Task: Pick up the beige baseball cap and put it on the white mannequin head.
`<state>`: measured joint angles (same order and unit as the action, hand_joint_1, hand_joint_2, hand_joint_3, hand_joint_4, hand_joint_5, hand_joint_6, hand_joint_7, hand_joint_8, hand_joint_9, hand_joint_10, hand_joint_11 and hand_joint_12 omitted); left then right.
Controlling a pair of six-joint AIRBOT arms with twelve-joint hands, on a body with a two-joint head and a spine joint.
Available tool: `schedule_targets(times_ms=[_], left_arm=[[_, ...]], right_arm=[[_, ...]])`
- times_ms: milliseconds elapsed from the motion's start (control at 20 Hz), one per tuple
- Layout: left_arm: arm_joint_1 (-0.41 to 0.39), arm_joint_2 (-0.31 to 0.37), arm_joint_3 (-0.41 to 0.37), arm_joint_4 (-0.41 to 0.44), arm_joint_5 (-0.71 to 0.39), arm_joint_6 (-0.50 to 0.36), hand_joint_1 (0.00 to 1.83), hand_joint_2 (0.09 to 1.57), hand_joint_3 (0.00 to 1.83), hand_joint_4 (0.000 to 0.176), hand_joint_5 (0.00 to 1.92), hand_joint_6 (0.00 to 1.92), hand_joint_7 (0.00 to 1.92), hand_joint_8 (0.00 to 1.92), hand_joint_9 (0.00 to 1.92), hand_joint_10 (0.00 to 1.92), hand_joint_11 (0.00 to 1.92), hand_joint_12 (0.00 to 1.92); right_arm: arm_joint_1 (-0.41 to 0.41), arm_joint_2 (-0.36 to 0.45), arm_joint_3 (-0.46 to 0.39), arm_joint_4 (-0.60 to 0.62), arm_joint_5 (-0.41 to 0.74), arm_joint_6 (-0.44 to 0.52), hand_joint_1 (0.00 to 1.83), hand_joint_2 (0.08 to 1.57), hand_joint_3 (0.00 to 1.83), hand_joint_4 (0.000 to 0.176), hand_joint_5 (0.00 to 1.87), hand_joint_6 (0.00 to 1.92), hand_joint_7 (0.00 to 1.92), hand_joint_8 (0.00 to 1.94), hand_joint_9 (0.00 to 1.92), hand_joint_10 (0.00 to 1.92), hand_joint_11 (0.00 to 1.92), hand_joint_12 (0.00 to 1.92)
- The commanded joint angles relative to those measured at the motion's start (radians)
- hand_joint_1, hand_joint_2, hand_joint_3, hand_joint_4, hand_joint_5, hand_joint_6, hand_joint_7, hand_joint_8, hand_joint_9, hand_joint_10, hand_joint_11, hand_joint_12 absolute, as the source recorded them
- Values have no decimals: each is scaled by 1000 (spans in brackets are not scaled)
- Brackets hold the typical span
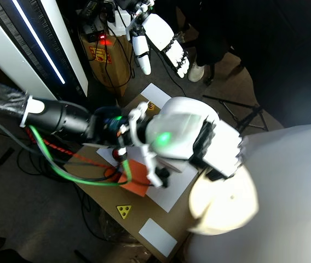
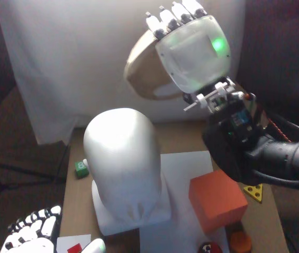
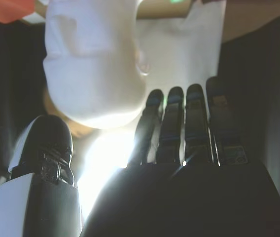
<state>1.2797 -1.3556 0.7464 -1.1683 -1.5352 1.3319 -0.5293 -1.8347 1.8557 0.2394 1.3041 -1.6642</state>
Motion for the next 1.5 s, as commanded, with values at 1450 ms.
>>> schedule_targets(times_ms=[1450], left_arm=[[45,-19,202,132,-129,-238,0,1162,1,0,48,3,22,0,8,1,46,116]], right_arm=[[-156,117,-521,-177,-29,-161,1483,1141,0,0,802,914,902,1033,884,1263,832,1672]])
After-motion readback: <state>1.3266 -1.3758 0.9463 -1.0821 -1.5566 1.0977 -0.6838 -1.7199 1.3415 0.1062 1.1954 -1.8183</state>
